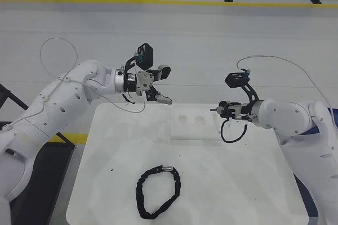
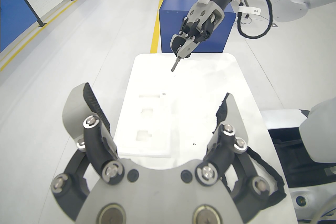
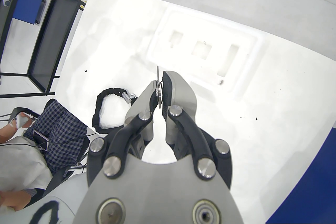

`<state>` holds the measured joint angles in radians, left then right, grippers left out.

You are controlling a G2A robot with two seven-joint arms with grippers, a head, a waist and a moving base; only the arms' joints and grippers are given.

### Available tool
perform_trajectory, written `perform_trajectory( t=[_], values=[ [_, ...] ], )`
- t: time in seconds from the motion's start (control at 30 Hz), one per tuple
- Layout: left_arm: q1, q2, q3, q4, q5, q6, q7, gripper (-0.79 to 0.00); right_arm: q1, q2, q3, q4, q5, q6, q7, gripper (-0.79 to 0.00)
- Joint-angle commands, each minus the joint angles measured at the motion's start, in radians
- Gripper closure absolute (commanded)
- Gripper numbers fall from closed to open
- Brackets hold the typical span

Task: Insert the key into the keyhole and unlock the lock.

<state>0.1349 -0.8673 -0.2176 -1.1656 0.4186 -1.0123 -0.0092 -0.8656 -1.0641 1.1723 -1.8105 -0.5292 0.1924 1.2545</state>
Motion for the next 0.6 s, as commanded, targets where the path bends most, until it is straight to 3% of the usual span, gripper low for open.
perform_trajectory(
  t=[0.0,0.2,0.3,0.57],
  values=[
    [0.0,0.0,0.0,0.0,0.0,0.0,0.0,-0.785,0.0,0.0,0.0,0.0,0.0,0.0,0.0,0.0],
    [0.003,0.0,0.0,-0.001,0.002,0.005,-0.001,-0.785,0.0,0.0,0.0,0.0,0.0,0.0,0.0,0.0],
    [0.039,0.009,-0.012,-0.015,0.026,0.016,-0.024,-0.785,0.0,0.0,0.0,0.0,0.0,0.0,0.0,0.0],
    [0.198,0.079,-0.065,-0.108,0.133,0.002,0.006,-0.785,0.0,0.0,0.0,0.0,0.0,0.0,0.0,0.0]
  ],
)
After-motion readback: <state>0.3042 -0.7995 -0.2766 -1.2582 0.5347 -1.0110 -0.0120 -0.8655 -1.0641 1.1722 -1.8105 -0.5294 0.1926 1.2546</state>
